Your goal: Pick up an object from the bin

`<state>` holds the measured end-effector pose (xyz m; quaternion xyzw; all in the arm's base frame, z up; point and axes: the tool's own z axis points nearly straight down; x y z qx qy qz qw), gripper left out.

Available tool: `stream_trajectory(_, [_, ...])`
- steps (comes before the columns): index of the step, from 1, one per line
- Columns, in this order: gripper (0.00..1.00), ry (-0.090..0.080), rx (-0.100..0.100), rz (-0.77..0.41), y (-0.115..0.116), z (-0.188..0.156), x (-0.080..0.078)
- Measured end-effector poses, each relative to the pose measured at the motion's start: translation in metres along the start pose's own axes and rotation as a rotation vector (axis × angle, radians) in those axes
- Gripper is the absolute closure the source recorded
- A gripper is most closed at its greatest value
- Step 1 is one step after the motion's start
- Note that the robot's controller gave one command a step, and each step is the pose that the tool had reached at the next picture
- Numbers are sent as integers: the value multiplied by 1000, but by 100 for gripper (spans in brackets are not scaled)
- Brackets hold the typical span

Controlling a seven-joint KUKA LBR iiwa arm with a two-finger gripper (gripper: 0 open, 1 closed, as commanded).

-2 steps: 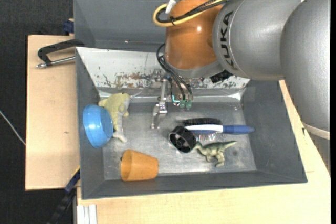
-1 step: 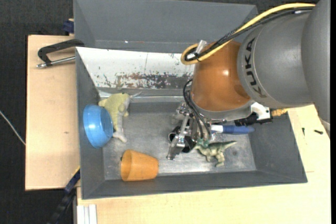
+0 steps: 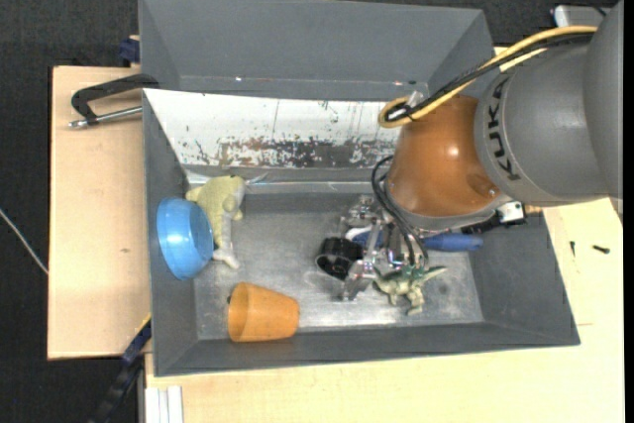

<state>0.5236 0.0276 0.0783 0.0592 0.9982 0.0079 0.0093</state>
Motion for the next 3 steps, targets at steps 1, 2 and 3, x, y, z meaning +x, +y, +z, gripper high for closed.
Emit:
stream_trajectory(1, [100, 4, 2, 3, 0, 0, 1])
stream_trajectory(2, [100, 6, 5, -198, -40, -114, 5])
stream_trajectory(3, [100, 4, 17, -401, -100, -252, -56])
